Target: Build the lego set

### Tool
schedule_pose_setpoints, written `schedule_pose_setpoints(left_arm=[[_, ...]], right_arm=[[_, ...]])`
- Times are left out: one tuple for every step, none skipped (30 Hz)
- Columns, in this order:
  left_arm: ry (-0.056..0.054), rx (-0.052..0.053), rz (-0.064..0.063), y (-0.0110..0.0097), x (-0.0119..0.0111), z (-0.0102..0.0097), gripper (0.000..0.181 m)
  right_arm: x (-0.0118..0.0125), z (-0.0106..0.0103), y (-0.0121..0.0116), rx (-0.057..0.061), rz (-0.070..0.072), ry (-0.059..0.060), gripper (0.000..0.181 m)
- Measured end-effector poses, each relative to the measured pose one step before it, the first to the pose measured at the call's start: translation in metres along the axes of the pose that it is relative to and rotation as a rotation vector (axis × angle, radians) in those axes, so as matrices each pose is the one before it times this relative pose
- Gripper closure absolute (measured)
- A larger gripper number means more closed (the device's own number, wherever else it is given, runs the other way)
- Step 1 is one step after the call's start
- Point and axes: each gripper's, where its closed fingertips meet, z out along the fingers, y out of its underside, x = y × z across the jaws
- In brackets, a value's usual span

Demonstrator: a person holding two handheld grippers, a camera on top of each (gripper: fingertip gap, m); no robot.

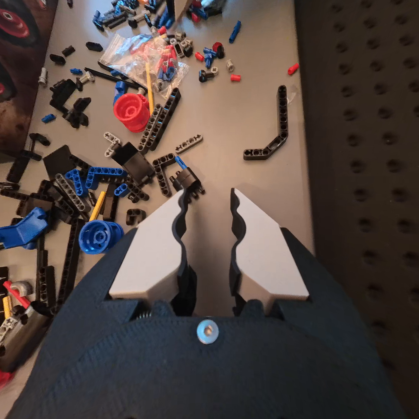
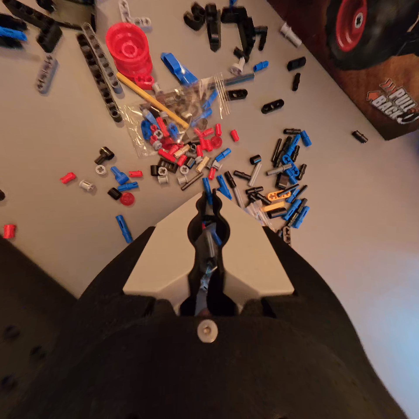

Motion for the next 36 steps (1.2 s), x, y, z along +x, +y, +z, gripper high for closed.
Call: schedule_pose_setpoints(left_arm=[[-0.0188, 0.0183, 0.0025, -0.00379, -0.00312, -0.00175, 0.146], [-0.0234, 0.0241, 0.0032, -0.00532, -0.00372, -0.00188, 0.146], [-0.0279, 0.0328, 0.0051, -0.00736, -0.00397, -0.00215, 0.147], [-0.0271, 0.0380, 0.0054, -0.00901, -0.00364, -0.00191, 0.147], [-0.0251, 0.0394, 0.0046, -0.00995, -0.00328, -0.00152, 0.148], [-0.0152, 0.0380, 0.0057, -0.01020, -0.00138, -0.00098, 0.149], [-0.0065, 0.0279, 0.0123, -0.00845, 0.00041, -0.00028, 0.150], [-0.0080, 0.0173, 0.0225, -0.00630, 0.00058, -0.00016, 0.152], [-0.0049, 0.0151, 0.0239, -0.00519, 0.00147, -0.00011, 0.155], [0.0110, 0.0084, 0.0154, -0.00338, 0.00378, 0.00023, 0.155], [0.0137, 0.0003, 0.0106, -0.00108, 0.00417, 0.00075, 0.155], [-0.0020, -0.0021, 0.0140, 0.00039, 0.00169, 0.00054, 0.156], [0.0041, -0.0036, 0.0109, 0.00128, 0.00196, 0.00023, 0.156], [0.0269, 0.0062, -0.0065, 0.00030, 0.00405, -0.00041, 0.156], [0.0281, 0.0220, -0.0305, -0.00179, 0.00280, -0.00127, 0.156], [0.0336, 0.0316, -0.0471, -0.00328, 0.00203, -0.00207, 0.156], [0.0465, 0.0381, -0.0576, -0.00451, 0.00290, -0.00300, 0.155], [0.0461, 0.0421, -0.0623, -0.00518, 0.00229, -0.00362, 0.155], [0.0303, 0.0397, -0.0542, -0.00467, 0.00006, -0.00378, 0.156], [0.0264, 0.0288, -0.0426, -0.00314, 0.00011, -0.00337, 0.159], [0.0273, 0.0175, -0.0322, -0.00164, 0.00128, -0.00244, 0.161], [0.0087, 0.0087, -0.0174, -0.00070, -0.00008, -0.00136, 0.163], [-0.0056, -0.0051, 0.0014, 0.00126, -0.00084, -0.00007, 0.166], [-0.0023, -0.0164, 0.0129, 0.00257, 0.00069, 0.00115, 0.169], [-0.0007, -0.0084, 0.0116, 0.00108, 0.00146, 0.00152, 0.172], [0.0003, -0.0038, 0.0034, 0.00031, 0.00139, 0.00166, 0.175], [-0.0129, -0.0091, 0.0022, 0.00130, -0.00128, 0.00132, 0.175], [-0.0155, -0.0086, 0.0099, 0.00169, -0.00222, 0.00035, 0.176], [-0.0048, 0.0013, 0.0053, 0.00018, -0.00092, -0.00052, 0.177], [-0.0070, 0.0032, -0.0055, -0.00026, -0.00176, -0.00082, 0.178], [-0.0177, 0.0062, -0.0064, -0.00068, -0.00349, -0.00094, 0.178], [-0.0154, 0.0095, -0.0087, -0.00155, -0.00313, -0.00105, 0.178], [-0.0156, 0.0103, -0.0059, -0.00175, -0.00318, -0.00110, 0.178], [-0.0102, 0.0243, -0.0058, -0.00350, -0.00231, -0.00164, 0.179], [-0.0050, 0.0341, -0.0137, -0.00494, -0.00193, -0.00208, 0.178], [-0.0004, 0.0353, -0.0157, -0.00500, -0.00167, -0.00197, 0.179]], right_arm=[[-0.00260, -0.00293, -0.00466, 0.0268, -0.0097, -0.0046, 0.179], [-0.00367, -0.00415, -0.00708, 0.0327, -0.0321, 0.0017, 0.179], [-0.00619, -0.00504, -0.01037, 0.0417, -0.0457, -0.0036, 0.179], [-0.00893, -0.00460, -0.01266, 0.0448, -0.0459, -0.0151, 0.179], [-0.01097, -0.00358, -0.01421, 0.0457, -0.0534, -0.0224, 0.178], [-0.01191, -0.00192, -0.01449, 0.0405, -0.0624, -0.0222, 0.179], [-0.01010, 0.00012, -0.01172, 0.0172, -0.0520, -0.0145, 0.179], [-0.00858, 0.00077, -0.01038, 0.0101, -0.0494, -0.0103, 0.178], [-0.00929, -0.00005, -0.01305, 0.0325, -0.0580, -0.0132, 0.178], [-0.00894, 0.00026, -0.01466, 0.0426, -0.0413, -0.0151, 0.179], [-0.00760, 0.00159, -0.01272, 0.0308, -0.0190, -0.0137, 0.179], [-0.00816, 0.00220, -0.01021, 0.0220, -0.0363, -0.0126, 0.178], [-0.00640, 0.00224, -0.00759, 0.0111, -0.0491, -0.0021, 0.179], [-0.00345, 0.00243, -0.00558, 0.0041, -0.0365, 0.0057, 0.178], [-0.00304, 0.00242, -0.00471, 0.0076, -0.0318, 0.0029, 0.178], [-0.00239, 0.00251, -0.00384, 0.0109, -0.0378, 0.0060, 0.178], [-0.00120, 0.00229, -0.00250, 0.0077, -0.0394, 0.0122, 0.179], [-0.00120, 0.00155, -0.00247, 0.0078, -0.0382, 0.0102, 0.178], [-0.00125, 0.00063, -0.00312, 0.0115, -0.0348, 0.0072, 0.178], [-0.00011, 0.00017, -0.00237, 0.0063, -0.0242, 0.0076, 0.178], [0.00104, -0.00006, -0.00167, 0.0036, -0.0196, 0.0107, 0.178], [0.00147, 0.00002, -0.00058, -0.0015, -0.0130, 0.0083, 0.179], [0.00121, 0.00033, 0.00010, -0.0051, -0.0079, 0.0038, 0.179], [0.00121, 0.00031, -0.00013, -0.0024, -0.0110, 0.0057, 0.179], [0.00065, 0.00052, -0.00071, 0.0004, -0.0130, 0.0048, 0.178], [-0.00018, 0.00078, -0.00043, -0.0016, -0.0132, 0.0009, 0.178], [-0.00026, 0.00098, 0.00046, -0.0077, -0.0141, 0.0004, 0.178], [0.00030, 0.00108, 0.00127, -0.0113, -0.0148, 0.0034, 0.179], [0.00043, 0.00074, 0.00034, -0.0032, -0.0104, 0.0047, 0.179], [0.00104, 0.00046, -0.00045, 0.0041, 0.0027, 0.0053, 0.179], [0.00232, 0.00041, -0.00067, 0.0069, 0.0143, 0.0094, 0.179], [0.00339, 0.00032, 0.00009, 0.0045, 0.0255, 0.0129, 0.178], [0.00426, 0.00032, 0.00149, -0.0020, 0.0376, 0.0148, 0.176], [0.00582, -0.00004, 0.00288, -0.0032, 0.0581, 0.0197, 0.170], [0.00739, -0.00069, 0.00310, 0.0047, 0.0889, 0.0220, 0.164], [0.00589, -0.00128, 0.00132, 0.0217, 0.1125, 0.0057, 0.160]])
